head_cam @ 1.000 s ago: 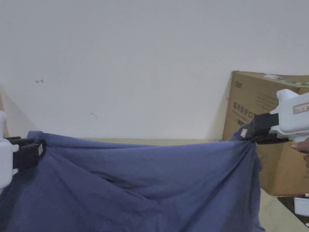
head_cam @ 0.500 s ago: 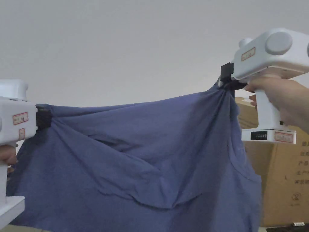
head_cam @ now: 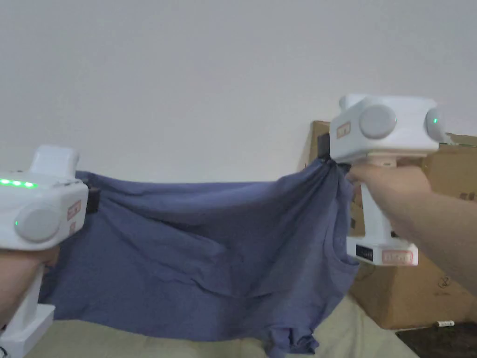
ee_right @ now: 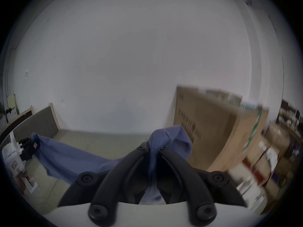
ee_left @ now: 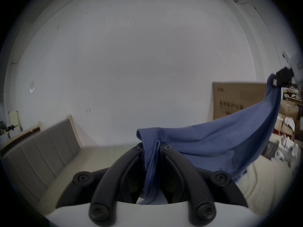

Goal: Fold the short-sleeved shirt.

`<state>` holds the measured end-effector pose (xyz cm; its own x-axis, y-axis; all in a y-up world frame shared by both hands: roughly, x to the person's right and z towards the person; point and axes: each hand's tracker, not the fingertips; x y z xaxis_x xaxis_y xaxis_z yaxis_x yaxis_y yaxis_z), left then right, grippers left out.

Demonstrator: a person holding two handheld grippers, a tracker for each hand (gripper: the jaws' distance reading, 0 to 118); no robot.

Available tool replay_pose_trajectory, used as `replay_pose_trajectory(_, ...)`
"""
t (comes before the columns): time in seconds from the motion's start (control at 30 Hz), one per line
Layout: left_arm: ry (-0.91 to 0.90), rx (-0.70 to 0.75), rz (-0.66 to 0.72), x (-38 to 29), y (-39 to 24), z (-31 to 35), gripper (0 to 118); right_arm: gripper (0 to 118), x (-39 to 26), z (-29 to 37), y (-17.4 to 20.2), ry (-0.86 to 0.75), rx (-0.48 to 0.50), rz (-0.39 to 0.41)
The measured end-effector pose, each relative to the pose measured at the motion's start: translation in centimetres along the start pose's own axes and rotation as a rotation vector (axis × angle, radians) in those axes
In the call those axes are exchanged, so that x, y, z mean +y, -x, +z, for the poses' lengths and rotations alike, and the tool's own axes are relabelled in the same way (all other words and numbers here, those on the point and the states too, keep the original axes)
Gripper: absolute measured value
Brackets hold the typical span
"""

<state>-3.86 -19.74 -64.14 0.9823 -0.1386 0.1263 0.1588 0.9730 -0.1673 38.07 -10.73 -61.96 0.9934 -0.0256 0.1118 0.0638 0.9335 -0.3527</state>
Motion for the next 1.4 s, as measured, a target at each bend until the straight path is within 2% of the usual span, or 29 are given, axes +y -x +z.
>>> replay_pose_trajectory(0.07,0.143,-0.034,0.041,-5.8,-1.0,-0.1,15,6,-7.5,-2.7,-0.9,0.213,0.05,-0.037)
replay_pose_trajectory(0.13,0.303,-0.093,0.078,-12.0,-1.5,0.6,15,6,-15.6,-4.8,-1.9,0.411,0.022,-0.01)
replay_pose_trajectory(0.17,0.352,-0.125,0.073,-15.0,-1.8,1.7,15,6,-19.7,-4.9,-2.4,0.476,0.051,0.012)
replay_pose_trajectory(0.23,0.41,-0.201,0.033,-19.6,-2.1,4.1,15,6,-25.8,-3.4,-3.0,0.56,0.089,0.057)
replay_pose_trajectory(0.33,0.491,-0.349,0.001,-23.5,-2.6,9.1,15,6,-32.4,1.3,-4.5,0.642,0.136,0.007)
replay_pose_trajectory(0.5,0.538,-0.461,-0.13,-25.6,-1.5,17.5,15,6,-36.0,11.2,-8.3,0.644,0.172,-0.102)
replay_pose_trajectory(0.6,0.591,-0.52,-0.188,-26.0,-0.8,21.2,15,6,-36.3,16.5,-9.9,0.636,0.182,-0.069)
replay_pose_trajectory(0.67,0.614,-0.565,-0.181,-25.5,-0.4,23.5,15,6,-36.5,19.2,-10.2,0.64,0.2,-0.031)
replay_pose_trajectory(0.7,0.622,-0.57,-0.173,-25.3,-0.2,24.4,15,6,-36.6,20.3,-10.5,0.652,0.206,-0.037)
replay_pose_trajectory(0.8,0.663,-0.574,-0.155,-24.8,0.0,26.0,16,6,-37.5,21.9,-10.7,0.73,0.202,-0.113)
replay_pose_trajectory(0.87,0.675,-0.578,-0.156,-25.1,0.2,26.1,17,6,-38.4,21.4,-10.7,0.723,0.192,-0.148)
replay_pose_trajectory(0.93,0.677,-0.552,-0.167,-25.6,0.0,26.1,26,6,-39.3,20.5,-10.5,0.715,0.19,-0.14)
replay_pose_trajectory(0.97,0.676,-0.518,-0.188,-25.7,0.1,26.1,41,10,-39.4,20.3,-10.5,0.674,0.236,-0.135)
replay_pose_trajectory(1.0,0.678,-0.482,-0.209,-25.7,0.2,26.2,58,23,-39.3,20.5,-10.4,0.638,0.242,-0.12)
replay_pose_trajectory(1.03,0.678,-0.464,-0.202,-25.6,0.2,26.5,80,53,-38.8,20.8,-10.1,0.61,0.201,-0.102)
replay_pose_trajectory(1.07,0.671,-0.454,-0.177,-25.2,0.6,26.8,107,98,-38.2,21.2,-9.7,0.578,0.179,-0.097)
replay_pose_trajectory(1.1,0.658,-0.442,-0.136,-24.8,1.1,27.2,118,116,-37.5,21.7,-9.6,0.537,0.189,-0.102)
replay_pose_trajectory(1.2,0.556,-0.397,0.039,-22.1,2.5,29.0,117,118,-34.3,23.5,-9.0,0.386,0.194,-0.121)
replay_pose_trajectory(1.27,0.455,-0.358,0.131,-20.5,2.8,30.3,118,118,-32.3,24.6,-7.9,0.289,0.195,-0.094)
replay_pose_trajectory(1.4,0.181,-0.201,0.279,-18.5,1.5,33.4,118,117,-30.0,28.0,-4.0,-0.037,0.214,-0.078)
